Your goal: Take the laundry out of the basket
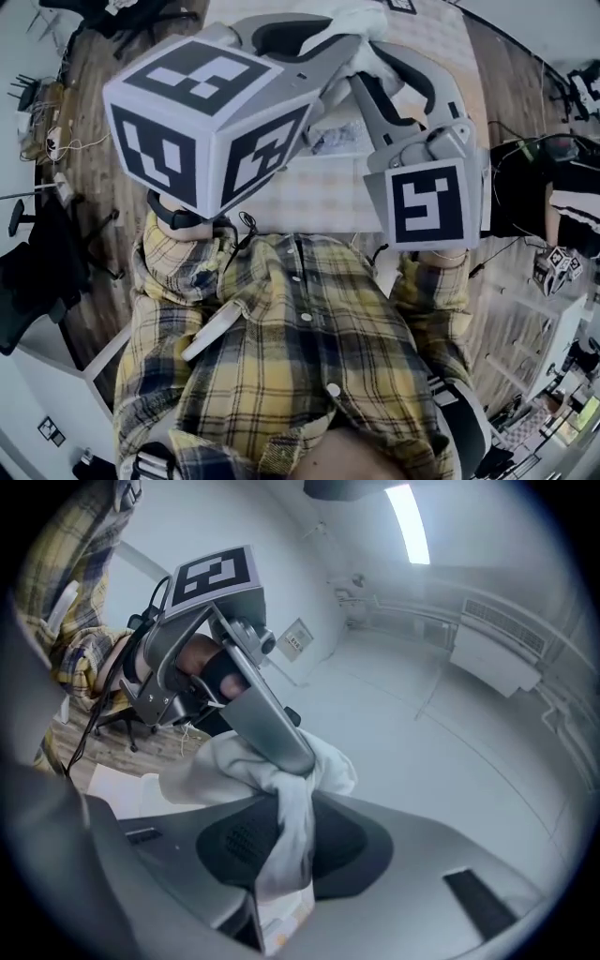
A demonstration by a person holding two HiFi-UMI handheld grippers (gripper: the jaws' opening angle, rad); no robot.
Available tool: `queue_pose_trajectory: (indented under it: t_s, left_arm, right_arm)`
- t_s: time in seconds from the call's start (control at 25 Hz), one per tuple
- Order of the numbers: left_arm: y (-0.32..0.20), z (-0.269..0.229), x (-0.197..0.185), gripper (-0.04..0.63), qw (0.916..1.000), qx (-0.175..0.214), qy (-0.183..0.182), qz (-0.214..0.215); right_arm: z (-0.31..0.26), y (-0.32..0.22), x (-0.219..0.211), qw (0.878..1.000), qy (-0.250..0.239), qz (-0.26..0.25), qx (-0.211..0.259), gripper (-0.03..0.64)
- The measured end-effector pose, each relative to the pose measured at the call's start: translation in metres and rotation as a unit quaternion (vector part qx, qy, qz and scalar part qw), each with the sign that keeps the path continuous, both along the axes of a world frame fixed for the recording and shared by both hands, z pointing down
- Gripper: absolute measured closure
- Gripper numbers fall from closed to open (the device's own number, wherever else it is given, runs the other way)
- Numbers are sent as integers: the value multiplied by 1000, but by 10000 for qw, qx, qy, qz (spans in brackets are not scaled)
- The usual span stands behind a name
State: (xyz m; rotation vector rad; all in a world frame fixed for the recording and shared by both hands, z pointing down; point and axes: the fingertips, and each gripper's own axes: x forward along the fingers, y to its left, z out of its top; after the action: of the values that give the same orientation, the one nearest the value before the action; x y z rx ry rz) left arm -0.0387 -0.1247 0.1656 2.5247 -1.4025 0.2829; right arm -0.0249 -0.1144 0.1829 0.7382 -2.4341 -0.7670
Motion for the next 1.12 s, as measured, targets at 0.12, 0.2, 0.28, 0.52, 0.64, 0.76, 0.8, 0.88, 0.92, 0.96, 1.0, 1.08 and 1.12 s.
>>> queue_pose_trajectory:
  t_s: [0.12, 0.2, 0.28, 0.52, 0.64, 0.76, 0.8, 0.88, 0.92, 0.96, 1.0, 1.08, 1.12]
  left_arm:
    - [4, -21, 21, 502, 9992, 298, 36, 282]
    - [7, -29, 39, 502, 9981, 388, 65, 479]
    - [11, -36, 60, 502, 9964, 466, 103, 695]
    - [25, -49, 121, 503, 9881, 670, 257, 1364]
    - [29, -52, 148, 503, 9840, 679, 392, 1601]
    - [32, -51, 177, 503, 9802, 609, 559, 1800]
    - [32, -48, 186, 503, 9795, 534, 609, 1842]
    - [29, -36, 203, 503, 9791, 346, 706, 1878]
    - [27, -28, 211, 503, 9789, 255, 768, 1878]
    - [25, -18, 218, 503, 9785, 157, 840, 1875]
    - [23, -8, 225, 503, 9782, 50, 911, 1866]
    - [22, 15, 232, 503, 9782, -188, 1021, 1799]
    - [22, 25, 235, 503, 9785, -308, 1062, 1742]
  right_arm:
    - [-14, 6, 21, 9994, -16, 324, 149, 497]
    - [-22, 8, 40, 9982, -40, 557, 214, 497]
    - [-28, 12, 61, 9964, -51, 808, 270, 497]
    - [-42, 26, 121, 9880, 70, 1455, 508, 497]
    - [-44, 30, 149, 9841, 109, 1689, 540, 497]
    - [-43, 34, 178, 9803, 194, 1909, 466, 497]
    - [-40, 33, 187, 9796, 237, 1953, 403, 497]
    - [-27, 31, 204, 9781, 349, 2041, 212, 497]
    - [-19, 29, 213, 9769, 417, 2093, 105, 497]
    - [-9, 27, 221, 9756, 488, 2140, 2, 497]
    - [1, 26, 227, 9745, 564, 2170, -104, 497]
    - [23, 25, 236, 9730, 724, 2163, -346, 497]
    - [33, 25, 238, 9725, 802, 2136, -469, 497]
